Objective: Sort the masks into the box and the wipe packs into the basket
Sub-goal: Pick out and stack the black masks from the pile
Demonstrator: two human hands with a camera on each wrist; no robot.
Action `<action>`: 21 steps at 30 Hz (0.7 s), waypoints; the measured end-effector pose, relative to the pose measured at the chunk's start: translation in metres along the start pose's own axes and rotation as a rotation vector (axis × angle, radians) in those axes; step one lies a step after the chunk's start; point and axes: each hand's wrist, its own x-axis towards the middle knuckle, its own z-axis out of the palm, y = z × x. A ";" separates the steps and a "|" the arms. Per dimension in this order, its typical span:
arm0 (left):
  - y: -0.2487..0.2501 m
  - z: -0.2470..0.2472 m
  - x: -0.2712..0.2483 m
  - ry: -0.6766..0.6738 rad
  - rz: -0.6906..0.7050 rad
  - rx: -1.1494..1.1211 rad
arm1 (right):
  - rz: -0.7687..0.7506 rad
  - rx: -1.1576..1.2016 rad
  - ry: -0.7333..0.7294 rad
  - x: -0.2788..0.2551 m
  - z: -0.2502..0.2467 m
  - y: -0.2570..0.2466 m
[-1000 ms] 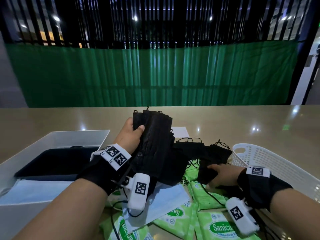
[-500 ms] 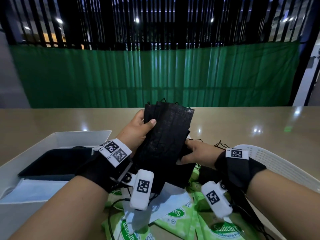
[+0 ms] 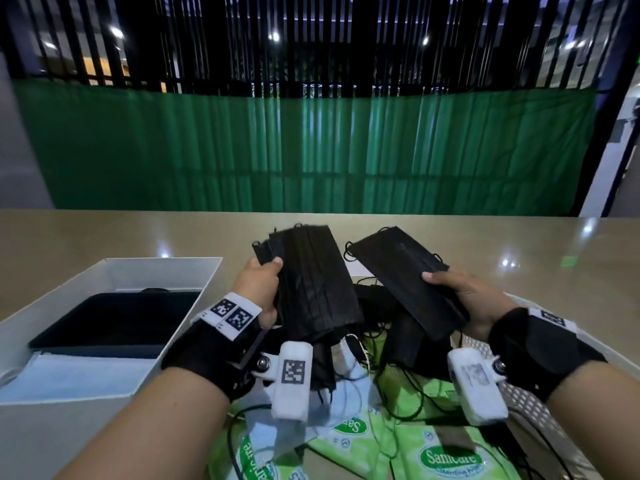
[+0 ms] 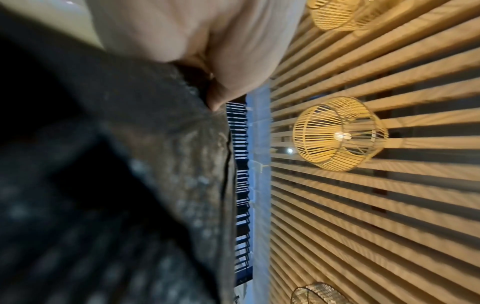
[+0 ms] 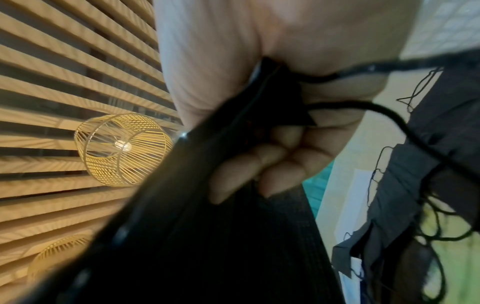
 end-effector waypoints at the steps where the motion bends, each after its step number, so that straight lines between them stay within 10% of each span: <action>1: -0.011 0.002 0.001 -0.008 -0.052 -0.066 | 0.017 -0.006 -0.001 0.000 -0.004 0.005; 9: -0.051 -0.012 0.011 -0.032 -0.343 -0.175 | -0.015 0.047 -0.070 -0.002 -0.004 0.004; 21: -0.088 -0.037 -0.002 -0.058 -0.411 0.159 | 0.167 -0.880 0.177 0.014 -0.018 0.049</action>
